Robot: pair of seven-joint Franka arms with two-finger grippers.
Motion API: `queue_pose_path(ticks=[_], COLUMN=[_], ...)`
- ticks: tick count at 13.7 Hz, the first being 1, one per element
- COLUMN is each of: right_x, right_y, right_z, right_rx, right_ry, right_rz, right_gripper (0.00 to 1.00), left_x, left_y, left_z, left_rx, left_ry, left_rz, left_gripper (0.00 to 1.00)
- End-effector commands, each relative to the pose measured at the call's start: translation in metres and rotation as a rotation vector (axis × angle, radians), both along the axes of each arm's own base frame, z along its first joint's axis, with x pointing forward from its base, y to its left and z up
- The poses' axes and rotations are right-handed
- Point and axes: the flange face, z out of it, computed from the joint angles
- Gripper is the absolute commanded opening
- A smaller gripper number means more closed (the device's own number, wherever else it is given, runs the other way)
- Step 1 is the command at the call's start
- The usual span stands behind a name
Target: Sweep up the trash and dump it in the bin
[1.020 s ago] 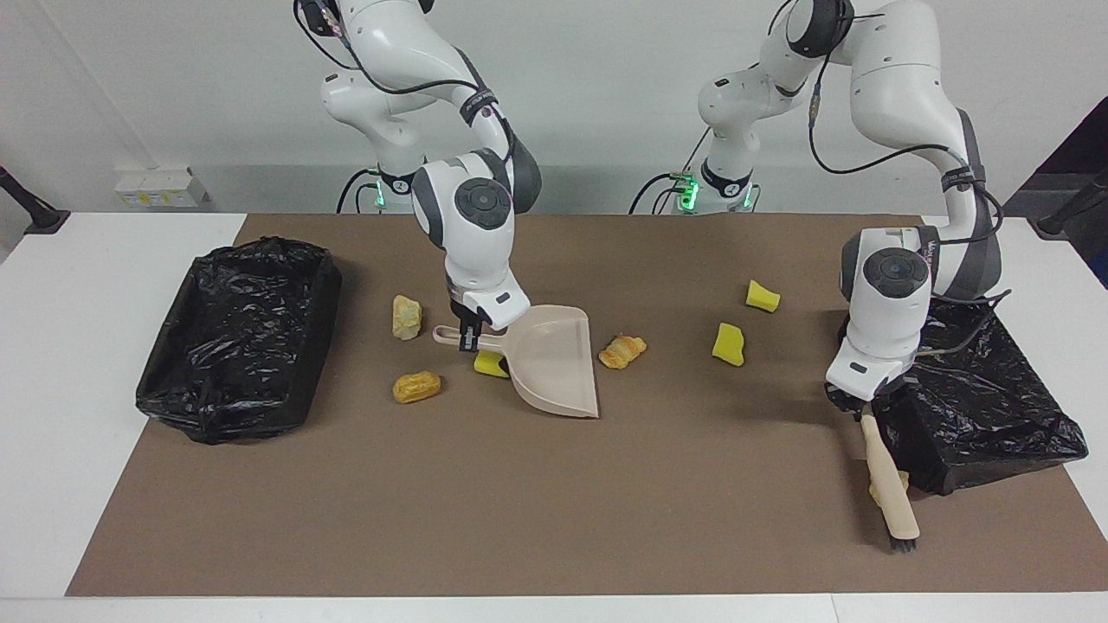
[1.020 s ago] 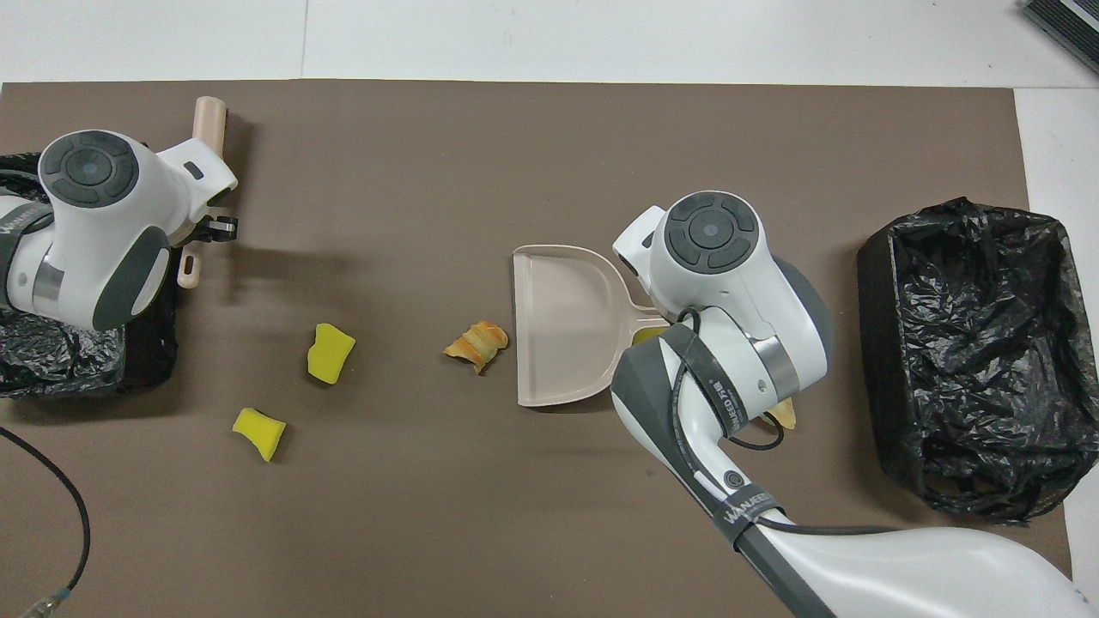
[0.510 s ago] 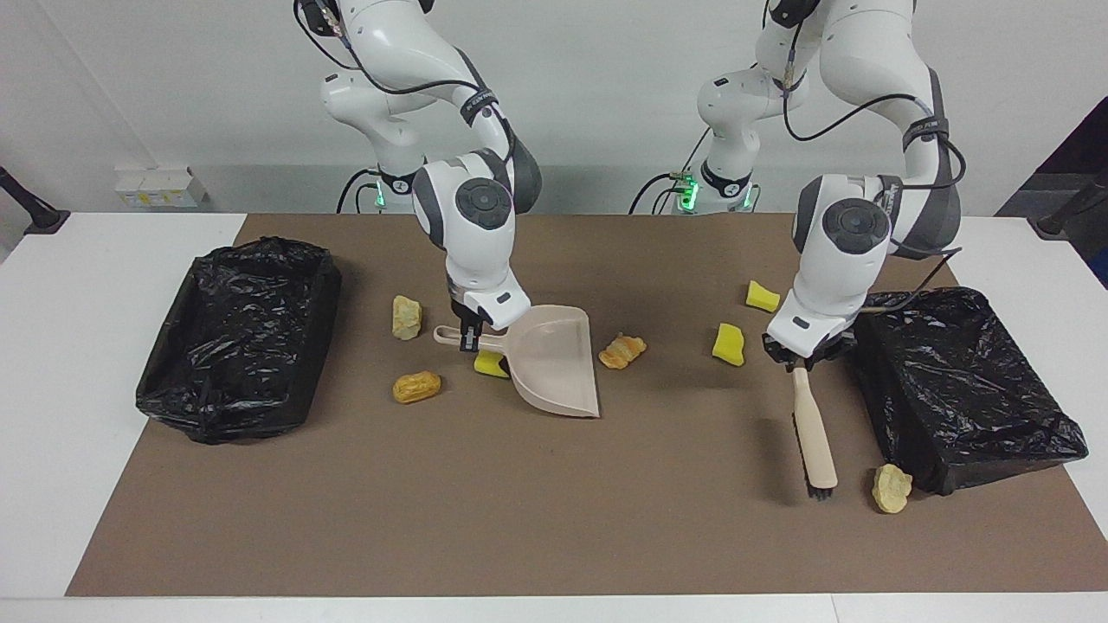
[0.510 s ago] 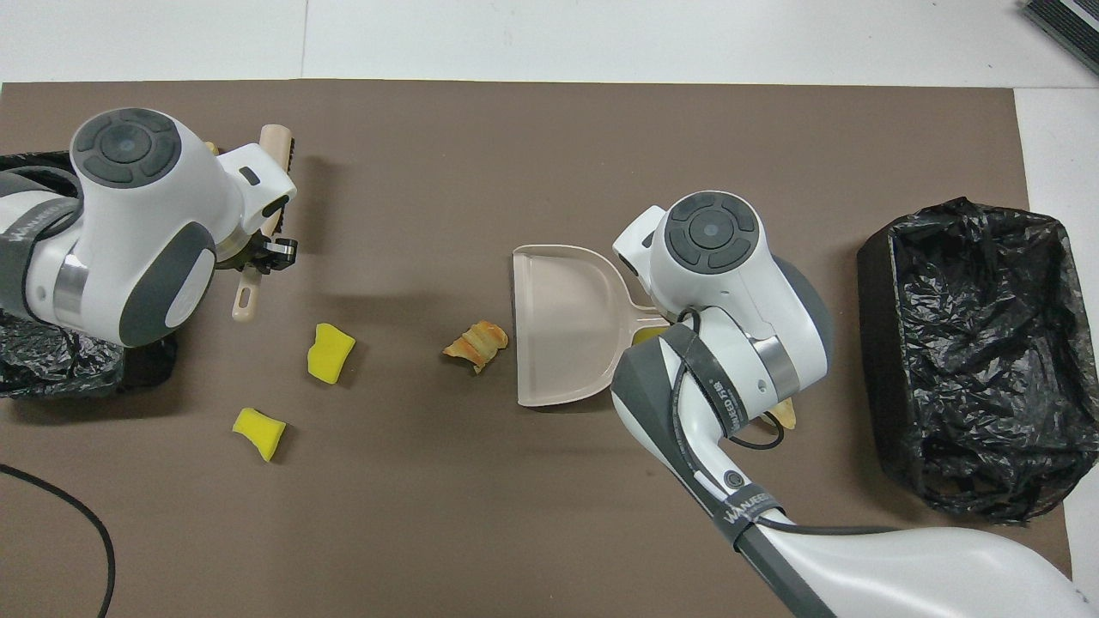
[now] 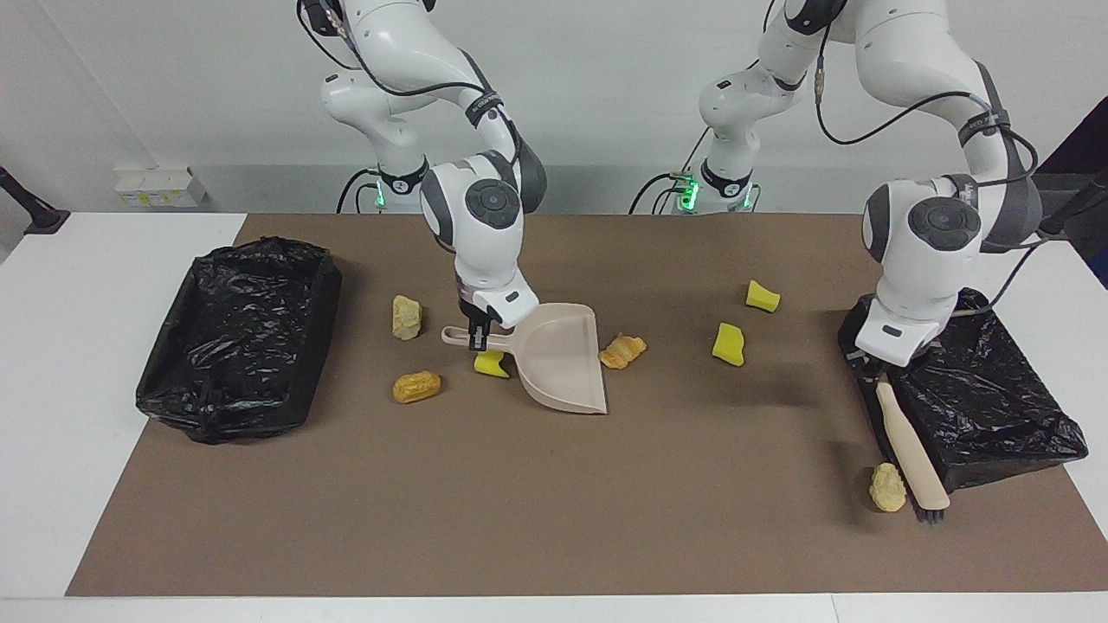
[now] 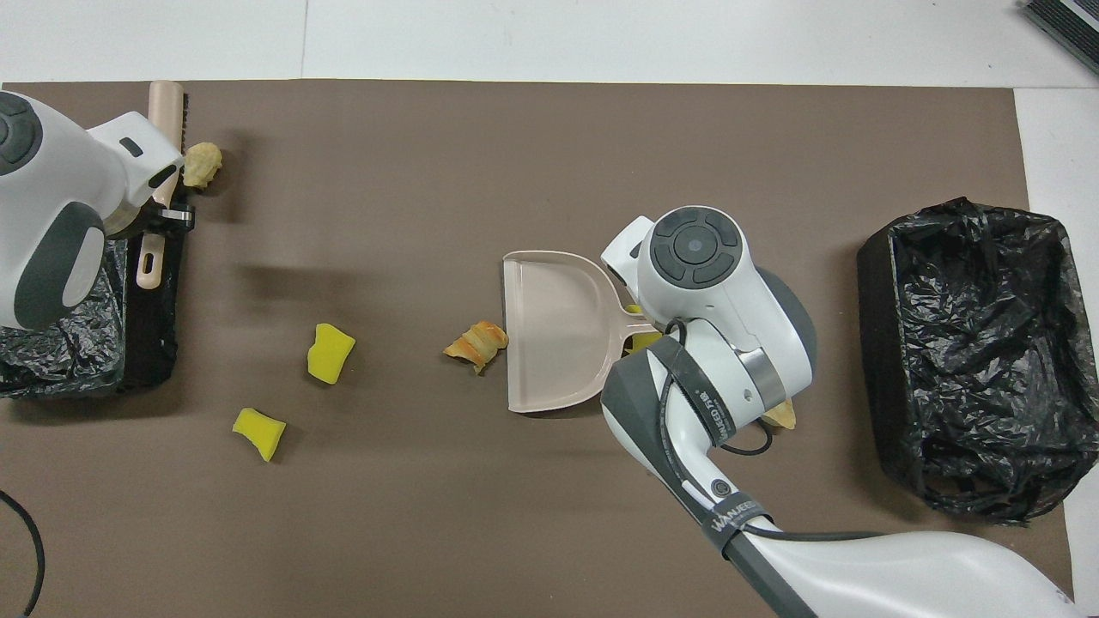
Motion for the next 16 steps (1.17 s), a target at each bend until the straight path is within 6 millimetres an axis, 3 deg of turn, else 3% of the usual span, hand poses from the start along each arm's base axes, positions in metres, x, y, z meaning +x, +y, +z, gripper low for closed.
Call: queue_pose_path(ticks=[1, 5, 6, 9, 13, 16], right_x=[-0.005, -0.005, -0.005, -0.005, -0.005, -0.004], right_y=[0.001, 0.001, 0.001, 0.001, 0.001, 0.001], right_z=[-0.001, 0.000, 0.000, 0.000, 0.000, 0.000], right_rx=[-0.002, -0.001, -0.001, -0.001, -0.002, 0.000], right_ry=[-0.017, -0.019, -0.019, -0.019, -0.021, -0.024], right_rz=[-0.009, -0.011, -0.010, -0.011, -0.023, -0.024], right_gripper=[0.00, 0.00, 0.00, 0.00, 0.00, 0.00], left_x=[0.030, 0.031, 0.026, 0.010, -0.009, -0.039], left_y=[0.014, 0.013, 0.017, 0.007, -0.037, -0.093], left_z=[-0.018, -0.034, -0.039, -0.043, -0.029, 0.006], left_rx=[-0.031, -0.101, -0.118, -0.145, -0.192, -0.221], left_ry=[-0.029, -0.013, 0.018, 0.141, 0.266, 0.377], left_rz=[0.007, 0.041, 0.063, 0.086, 0.063, 0.019], left_gripper=[0.00, 0.00, 0.00, 0.00, 0.00, 0.00])
